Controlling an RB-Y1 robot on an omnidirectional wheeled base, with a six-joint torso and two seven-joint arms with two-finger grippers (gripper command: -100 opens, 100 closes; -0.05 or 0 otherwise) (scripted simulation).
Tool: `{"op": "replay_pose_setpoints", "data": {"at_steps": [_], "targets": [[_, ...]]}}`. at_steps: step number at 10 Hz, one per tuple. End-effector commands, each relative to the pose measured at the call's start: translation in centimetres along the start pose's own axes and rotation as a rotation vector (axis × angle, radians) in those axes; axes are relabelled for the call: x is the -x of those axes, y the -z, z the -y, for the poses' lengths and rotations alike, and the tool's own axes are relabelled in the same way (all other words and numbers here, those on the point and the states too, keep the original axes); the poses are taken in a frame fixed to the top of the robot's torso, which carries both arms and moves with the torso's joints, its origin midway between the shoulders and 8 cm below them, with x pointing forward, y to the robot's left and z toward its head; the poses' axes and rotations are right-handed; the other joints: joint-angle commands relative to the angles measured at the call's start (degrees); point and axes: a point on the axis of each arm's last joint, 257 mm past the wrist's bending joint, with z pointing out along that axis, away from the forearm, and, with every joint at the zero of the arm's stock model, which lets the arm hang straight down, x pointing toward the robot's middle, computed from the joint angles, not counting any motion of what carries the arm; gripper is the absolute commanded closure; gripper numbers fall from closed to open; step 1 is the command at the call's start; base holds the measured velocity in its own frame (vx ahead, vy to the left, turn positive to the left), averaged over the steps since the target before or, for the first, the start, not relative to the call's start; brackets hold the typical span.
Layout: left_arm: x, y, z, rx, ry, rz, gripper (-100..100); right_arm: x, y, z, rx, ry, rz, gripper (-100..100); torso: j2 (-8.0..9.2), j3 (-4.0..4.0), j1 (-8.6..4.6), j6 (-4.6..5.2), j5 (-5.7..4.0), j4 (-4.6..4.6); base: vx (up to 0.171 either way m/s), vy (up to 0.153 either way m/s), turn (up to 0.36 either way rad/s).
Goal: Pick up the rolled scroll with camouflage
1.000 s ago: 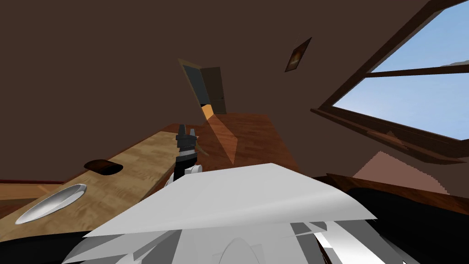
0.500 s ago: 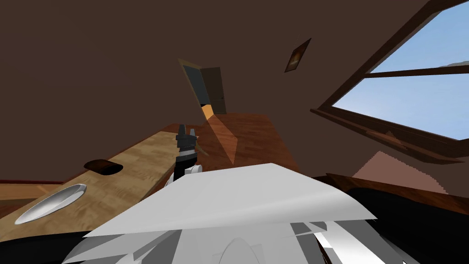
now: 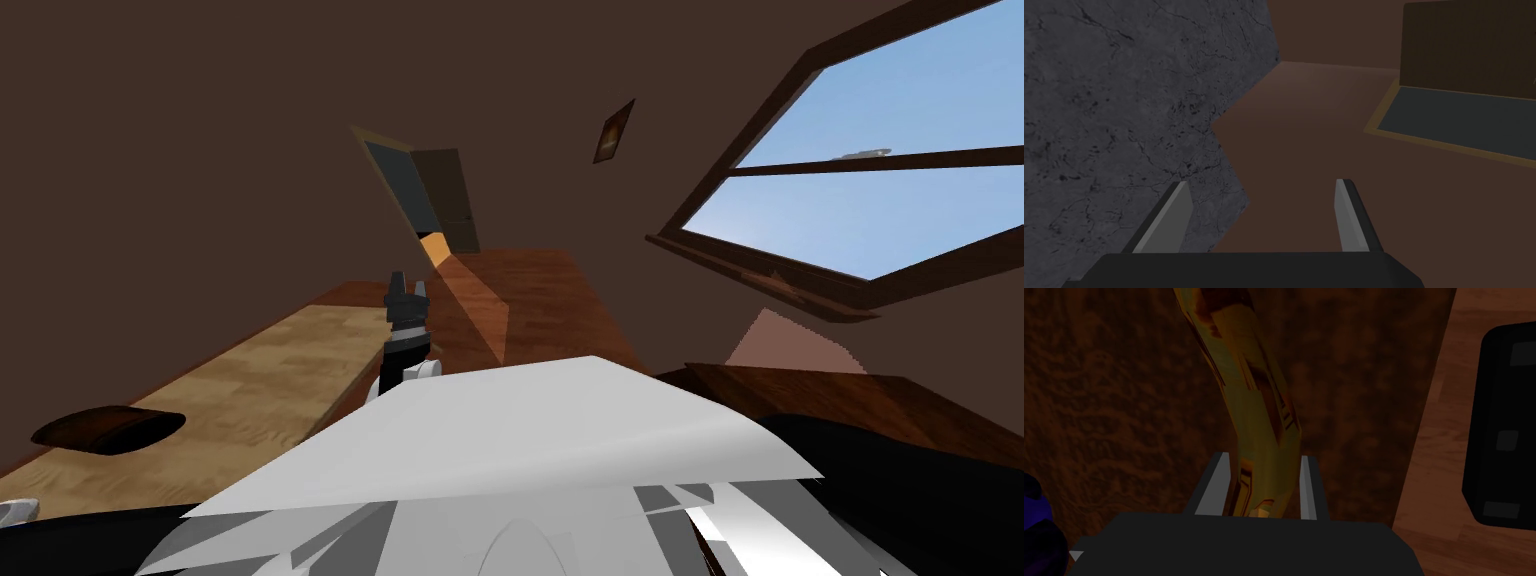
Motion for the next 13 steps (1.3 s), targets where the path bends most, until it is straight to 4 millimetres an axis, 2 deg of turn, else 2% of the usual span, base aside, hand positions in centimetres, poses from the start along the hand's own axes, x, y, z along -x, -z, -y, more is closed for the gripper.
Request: {"op": "replay_pose_setpoints", "data": {"at_steps": [1, 2, 3, 4, 5, 6, 7, 8, 13], "targets": [[0.0, 0.0, 0.0, 0.0, 0.0, 0.0, 0, 1.1, 0.0, 0.0, 0.0, 0.025, 0.017, 100, 0.0, 0.0, 0.0, 0.0, 0.0, 0.0, 0.073, -0.046, -0.148], [0.0, 0.0, 0.0, 0.0, 0.0, 0.0, 0, 2.5, 0.4, 0.5, -0.008, 0.064, 0.03, 100, 0.02, 0.01, 0.07, -0.1, -0.02, 0.02, 0.068, -0.038, -0.288], [0.0, 0.0, 0.0, 0.0, 0.0, 0.0, 0, 2.6, 0.4, 0.5, -0.009, 0.066, 0.034, 100, 0.05, 0.03, 0.12, 0.03, 0.0, 0.01, 0.066, -0.024, -0.156], [0.0, 0.0, 0.0, 0.0, 0.0, 0.0, 0, 4.0, 0.8, 0.8, -0.014, 0.107, 0.044, 100, 0.07, 0.04, 0.15, -0.08, 0.01, 0.02, 0.088, -0.05, -0.276], [0.0, 0.0, 0.0, 0.0, 0.0, 0.0, 0, 4.1, 0.8, 0.8, -0.016, 0.106, 0.048, 100, 0.01, 0.0, 0.09, 0.0, 0.02, 0.0, 0.077, -0.041, -0.135], [0.0, 0.0, 0.0, 0.0, 0.0, 0.0, 0, 5.5, 1.2, 0.9, -0.019, 0.145, 0.056, 100, 0.02, 0.01, 0.11, -0.09, 0.01, 0.0, 0.078, -0.047, -0.242], [0.0, 0.0, 0.0, 0.0, 0.0, 0.0, 0, 5.6, 1.2, 1.0, -0.02, 0.145, 0.059, 100, 0.0, -0.01, 0.08, -0.04, 0.01, -0.01, 0.07, -0.029, -0.147], [0.0, 0.0, 0.0, 0.0, 0.0, 0.0, 0, 6.7, 1.5, 1.0, -0.024, 0.181, 0.063, 100, 0.04, 0.01, 0.13, -0.09, 0.01, 0.0, 0.086, -0.032, -0.275], [0.0, 0.0, 0.0, 0.0, 0.0, 0.0, 0, 9.2, 1.9, 0.4, -0.021, 0.255, 0.077, 100, 0.02, 0.0, 0.16, -0.01, 0.03, -0.01, 0.079, -0.029, -0.197]]}}
